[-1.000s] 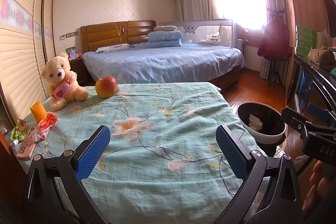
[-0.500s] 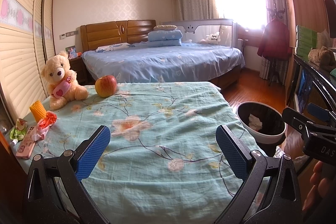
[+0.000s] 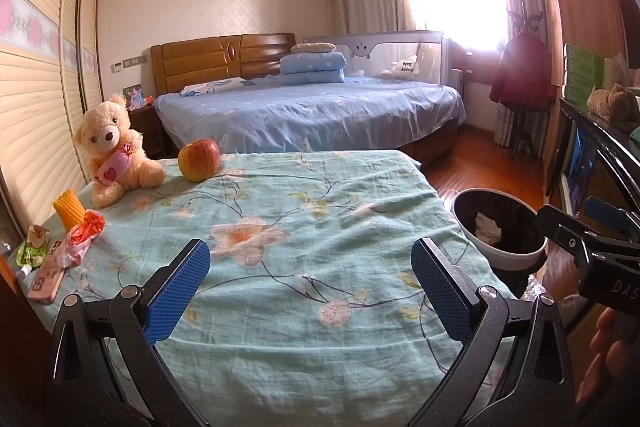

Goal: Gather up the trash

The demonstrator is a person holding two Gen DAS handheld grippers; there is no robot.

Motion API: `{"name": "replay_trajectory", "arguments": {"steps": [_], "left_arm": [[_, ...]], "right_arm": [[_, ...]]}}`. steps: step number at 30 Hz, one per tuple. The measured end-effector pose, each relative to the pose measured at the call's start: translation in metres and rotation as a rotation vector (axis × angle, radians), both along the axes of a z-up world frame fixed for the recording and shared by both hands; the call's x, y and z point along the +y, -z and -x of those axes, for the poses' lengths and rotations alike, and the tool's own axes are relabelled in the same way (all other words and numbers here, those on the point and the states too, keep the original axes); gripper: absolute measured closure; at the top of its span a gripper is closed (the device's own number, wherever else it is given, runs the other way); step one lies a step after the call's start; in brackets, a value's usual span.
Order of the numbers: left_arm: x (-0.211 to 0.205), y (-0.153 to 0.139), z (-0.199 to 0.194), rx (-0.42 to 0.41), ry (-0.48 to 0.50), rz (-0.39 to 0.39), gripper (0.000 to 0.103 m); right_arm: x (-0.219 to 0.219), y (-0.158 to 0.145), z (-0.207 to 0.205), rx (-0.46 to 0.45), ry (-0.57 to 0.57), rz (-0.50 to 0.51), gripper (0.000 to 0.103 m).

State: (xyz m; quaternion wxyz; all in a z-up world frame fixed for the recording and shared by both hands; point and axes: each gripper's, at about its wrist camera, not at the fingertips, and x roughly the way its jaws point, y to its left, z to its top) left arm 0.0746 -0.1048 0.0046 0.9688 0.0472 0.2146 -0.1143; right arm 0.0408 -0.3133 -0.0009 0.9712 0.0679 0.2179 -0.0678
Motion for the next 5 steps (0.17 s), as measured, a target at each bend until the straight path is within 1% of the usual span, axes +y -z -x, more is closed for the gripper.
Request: {"name": "replay_trajectory", "arguments": {"steps": [5], "left_arm": [[0.0025,0.0056,-0.0078,0.018,-0.003,0.004,0.000]], "right_arm": [[0.0005,0.0056,-0.0095,0.025,-0.006,-0.010,0.000]]}}
